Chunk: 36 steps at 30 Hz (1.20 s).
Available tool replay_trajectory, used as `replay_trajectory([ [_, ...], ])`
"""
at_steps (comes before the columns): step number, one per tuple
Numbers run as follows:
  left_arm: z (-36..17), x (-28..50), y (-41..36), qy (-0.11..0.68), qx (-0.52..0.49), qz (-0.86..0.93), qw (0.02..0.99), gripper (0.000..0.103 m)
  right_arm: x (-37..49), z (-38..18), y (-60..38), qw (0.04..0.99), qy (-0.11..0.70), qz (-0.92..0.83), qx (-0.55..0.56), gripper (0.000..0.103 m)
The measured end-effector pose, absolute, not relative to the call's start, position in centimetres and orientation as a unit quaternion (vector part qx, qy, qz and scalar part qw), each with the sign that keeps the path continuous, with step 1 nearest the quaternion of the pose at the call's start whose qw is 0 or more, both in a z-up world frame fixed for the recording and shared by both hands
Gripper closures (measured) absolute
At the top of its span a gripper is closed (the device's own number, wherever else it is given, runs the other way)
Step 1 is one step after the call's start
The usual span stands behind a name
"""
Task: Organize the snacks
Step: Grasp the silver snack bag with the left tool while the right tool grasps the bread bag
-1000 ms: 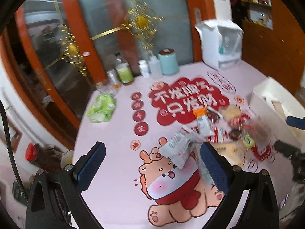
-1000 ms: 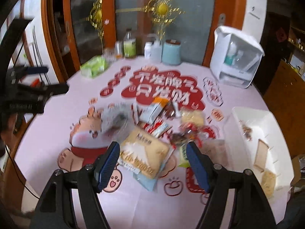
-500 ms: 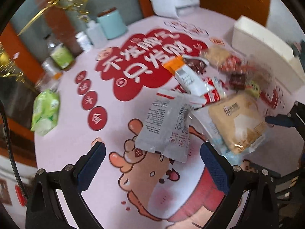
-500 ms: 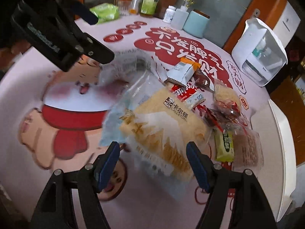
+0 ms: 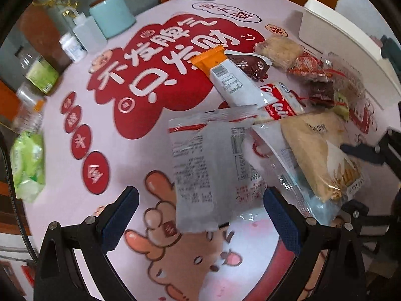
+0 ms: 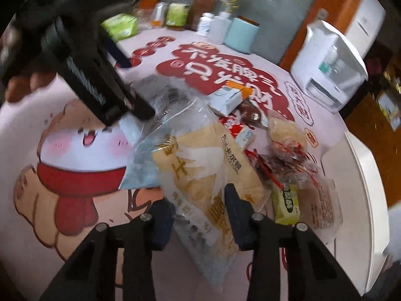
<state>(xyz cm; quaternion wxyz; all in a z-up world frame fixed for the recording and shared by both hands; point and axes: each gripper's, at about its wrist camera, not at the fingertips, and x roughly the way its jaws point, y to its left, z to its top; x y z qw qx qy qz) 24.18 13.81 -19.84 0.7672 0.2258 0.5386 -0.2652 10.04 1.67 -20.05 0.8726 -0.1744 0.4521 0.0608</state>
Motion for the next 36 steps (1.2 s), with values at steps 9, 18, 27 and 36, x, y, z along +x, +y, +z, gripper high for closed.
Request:
replay_trajectory([
  [9, -22.2, 26.8, 13.0, 0.596, 0.15, -0.262, 0.744, 0.004, 9.6, -17.1, -1.5, 0.885, 0.461, 0.027, -0.059, 0.074],
  [18, -22.6, 26.7, 13.4, 0.614, 0.081, -0.23, 0.751, 0.047, 8.0, -16.5, -2.3, 0.89, 0.455, 0.022, -0.02, 0.075],
  [27, -19.1, 22.6, 14.4, 0.57, 0.096, -0.198, 0.791, 0.061, 5.5, -13.7, -3.6, 0.9, 0.435, 0.032, 0.01, 0.076],
  [36, -10.4, 16.7, 13.1, 0.501, 0.069, -0.231, 0.831, 0.061, 1.6, -7.3, -6.5, 0.927, 0.372, 0.024, 0.032, 0.076],
])
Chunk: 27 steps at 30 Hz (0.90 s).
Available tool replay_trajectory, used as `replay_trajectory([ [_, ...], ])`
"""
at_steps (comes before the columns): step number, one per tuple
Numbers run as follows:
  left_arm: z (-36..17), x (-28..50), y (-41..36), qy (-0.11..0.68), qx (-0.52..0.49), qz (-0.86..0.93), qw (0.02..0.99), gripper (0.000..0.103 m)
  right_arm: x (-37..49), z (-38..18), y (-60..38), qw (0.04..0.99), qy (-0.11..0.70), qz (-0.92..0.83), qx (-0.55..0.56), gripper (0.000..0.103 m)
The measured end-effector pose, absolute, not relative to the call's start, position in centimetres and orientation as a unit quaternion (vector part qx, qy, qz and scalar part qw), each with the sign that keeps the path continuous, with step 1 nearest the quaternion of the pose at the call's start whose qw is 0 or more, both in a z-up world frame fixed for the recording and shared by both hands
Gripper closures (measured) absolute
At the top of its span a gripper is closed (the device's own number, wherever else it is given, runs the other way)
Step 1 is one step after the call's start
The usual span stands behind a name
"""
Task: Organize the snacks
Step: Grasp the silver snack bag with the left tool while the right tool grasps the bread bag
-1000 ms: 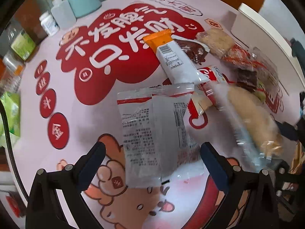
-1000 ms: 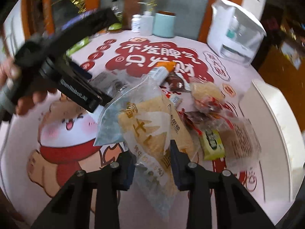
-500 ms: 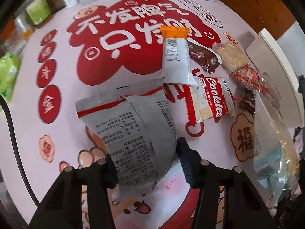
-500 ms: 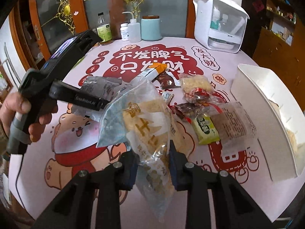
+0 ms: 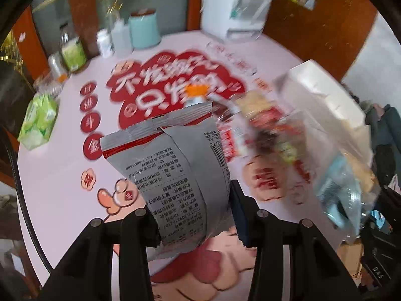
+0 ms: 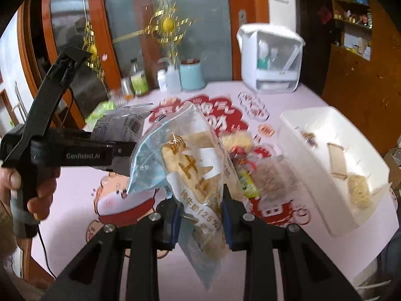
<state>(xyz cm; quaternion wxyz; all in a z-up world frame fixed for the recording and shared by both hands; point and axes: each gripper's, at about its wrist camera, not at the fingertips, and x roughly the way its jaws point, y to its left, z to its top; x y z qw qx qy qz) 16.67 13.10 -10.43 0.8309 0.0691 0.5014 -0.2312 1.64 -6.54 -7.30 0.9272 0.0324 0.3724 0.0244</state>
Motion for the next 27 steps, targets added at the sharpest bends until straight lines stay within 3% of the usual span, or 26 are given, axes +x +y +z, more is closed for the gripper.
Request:
replay_trajectory([
  [13, 0.5, 10.5, 0.3, 0.383, 0.068, -0.288, 0.875, 0.061, -1.0, -1.6, -17.7, 0.952, 0.298, 0.017, 0.071, 0.076],
  [27, 0.4, 11.5, -15.2, 0.38, 0.072, -0.279, 0.879, 0.06, 2.7, -2.5, -34.4, 0.939, 0.321, -0.043, 0.118, 0.075],
])
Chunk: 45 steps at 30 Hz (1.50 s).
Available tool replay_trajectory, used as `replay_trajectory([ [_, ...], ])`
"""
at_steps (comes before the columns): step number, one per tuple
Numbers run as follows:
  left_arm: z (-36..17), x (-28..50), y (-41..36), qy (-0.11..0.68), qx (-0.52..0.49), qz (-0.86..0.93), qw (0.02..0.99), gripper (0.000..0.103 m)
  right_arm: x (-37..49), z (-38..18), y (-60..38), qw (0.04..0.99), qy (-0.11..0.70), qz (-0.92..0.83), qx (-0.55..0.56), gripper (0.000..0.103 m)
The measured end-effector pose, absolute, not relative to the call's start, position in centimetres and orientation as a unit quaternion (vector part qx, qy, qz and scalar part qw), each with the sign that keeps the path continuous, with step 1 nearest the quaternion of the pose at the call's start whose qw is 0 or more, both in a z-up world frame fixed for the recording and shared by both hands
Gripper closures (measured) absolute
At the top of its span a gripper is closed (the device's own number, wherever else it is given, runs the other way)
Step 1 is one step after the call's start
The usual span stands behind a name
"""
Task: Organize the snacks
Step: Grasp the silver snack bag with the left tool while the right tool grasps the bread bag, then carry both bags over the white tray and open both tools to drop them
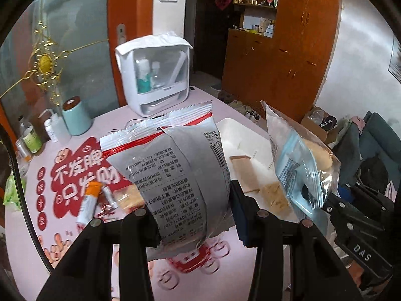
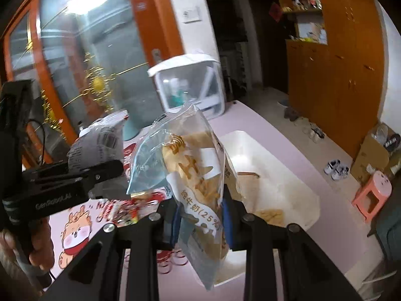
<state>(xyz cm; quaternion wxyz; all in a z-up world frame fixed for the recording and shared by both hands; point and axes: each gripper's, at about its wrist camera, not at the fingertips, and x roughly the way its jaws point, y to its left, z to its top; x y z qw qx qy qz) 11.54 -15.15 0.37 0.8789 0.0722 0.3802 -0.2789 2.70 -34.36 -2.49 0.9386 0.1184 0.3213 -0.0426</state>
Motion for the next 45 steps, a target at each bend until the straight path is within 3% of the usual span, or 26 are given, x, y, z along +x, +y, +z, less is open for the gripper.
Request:
replay_trajectory([
  [13, -2.5, 14.8, -25.1, 0.393, 0.095, -0.274, 0.873, 0.06, 5.9, -3.9, -39.7, 0.925, 0.336, -0.064, 0.164, 0.074],
  [31, -5.4, 17.7, -27.6, 0.413, 0.114, -0.238, 0.872, 0.057, 9.1, -6.1, -41.0, 0.905, 0.381, -0.092, 0.165, 0.068],
  [33, -5.7, 17.8, -27.7, 0.415, 0.118, -0.234, 0.871, 0.05, 9.1, -6.5, -41.2, 0.9, 0.389, -0.096, 0.169, 0.063],
  [35, -5.9, 17.7, -27.8, 0.415, 0.123, -0.228, 0.872, 0.017, 8.9, -6.4, -41.4, 0.903, 0.384, -0.099, 0.168, 0.055],
  [39, -5.9, 17.5, -27.3, 0.411, 0.125, -0.216, 0.877, 0.013, 8.3, -6.0, -41.4, 0.908, 0.375, -0.102, 0.156, 0.044],
  [45, -6.1, 16.8, -26.6, 0.421, 0.125, -0.213, 0.873, 0.012, 7.8, -5.7, -41.5, 0.904, 0.382, -0.107, 0.157, 0.043],
])
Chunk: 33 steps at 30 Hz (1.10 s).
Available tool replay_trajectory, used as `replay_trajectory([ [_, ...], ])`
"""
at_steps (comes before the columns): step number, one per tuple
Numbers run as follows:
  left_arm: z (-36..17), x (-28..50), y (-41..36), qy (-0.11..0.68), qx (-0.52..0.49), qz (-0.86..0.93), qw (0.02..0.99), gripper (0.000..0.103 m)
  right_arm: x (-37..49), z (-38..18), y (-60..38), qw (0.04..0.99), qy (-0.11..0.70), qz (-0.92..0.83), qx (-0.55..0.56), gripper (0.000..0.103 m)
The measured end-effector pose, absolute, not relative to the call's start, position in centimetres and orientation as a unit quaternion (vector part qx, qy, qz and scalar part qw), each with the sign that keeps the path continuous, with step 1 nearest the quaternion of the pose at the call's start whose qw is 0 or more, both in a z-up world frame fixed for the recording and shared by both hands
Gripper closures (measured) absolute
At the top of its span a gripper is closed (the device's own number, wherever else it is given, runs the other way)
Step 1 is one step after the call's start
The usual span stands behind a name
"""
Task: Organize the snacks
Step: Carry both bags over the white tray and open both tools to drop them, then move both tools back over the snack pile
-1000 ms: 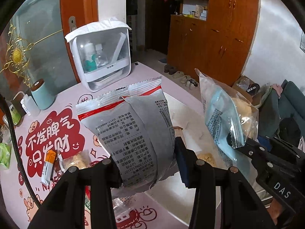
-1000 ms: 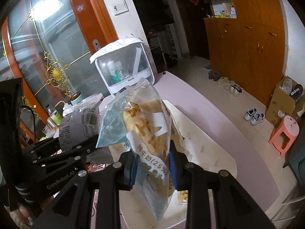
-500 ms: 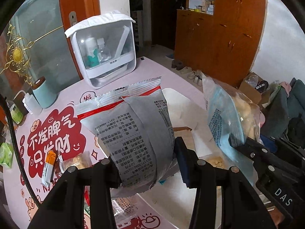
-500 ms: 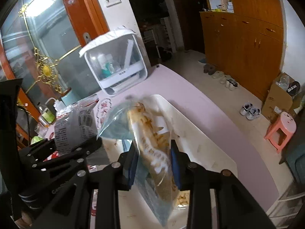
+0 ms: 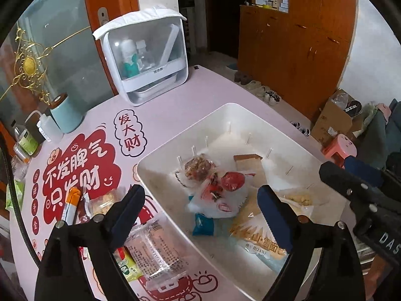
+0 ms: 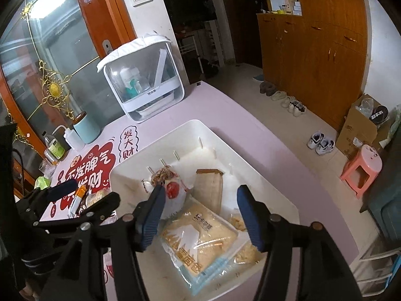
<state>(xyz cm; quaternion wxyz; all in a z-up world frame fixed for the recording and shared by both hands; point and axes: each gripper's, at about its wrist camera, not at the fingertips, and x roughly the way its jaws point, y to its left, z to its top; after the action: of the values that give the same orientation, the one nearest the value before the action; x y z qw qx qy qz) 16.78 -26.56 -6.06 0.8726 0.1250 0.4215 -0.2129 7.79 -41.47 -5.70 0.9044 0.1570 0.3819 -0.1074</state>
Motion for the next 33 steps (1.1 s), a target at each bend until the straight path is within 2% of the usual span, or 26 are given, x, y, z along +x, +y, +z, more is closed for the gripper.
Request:
replay_trajectory([
  [11, -4.9, 14.2, -23.3, 0.419, 0.115, -0.194, 0.88, 0.012, 6.3, -5.2, -40.6, 0.903, 0.392, -0.122, 0.13, 0.043],
  [21, -3.2, 11.7, -18.8, 0.41, 0.105, -0.179, 0.888, 0.012, 4.0, -2.7, -36.3, 0.93, 0.333, -0.136, 0.079, 0.043],
  [33, 0.2, 11.0, -7.3, 0.38, 0.087, -0.127, 0.912, 0.012, 3.8, 0.4, -30.0, 0.946, 0.291, -0.137, 0.05, 0.043],
])
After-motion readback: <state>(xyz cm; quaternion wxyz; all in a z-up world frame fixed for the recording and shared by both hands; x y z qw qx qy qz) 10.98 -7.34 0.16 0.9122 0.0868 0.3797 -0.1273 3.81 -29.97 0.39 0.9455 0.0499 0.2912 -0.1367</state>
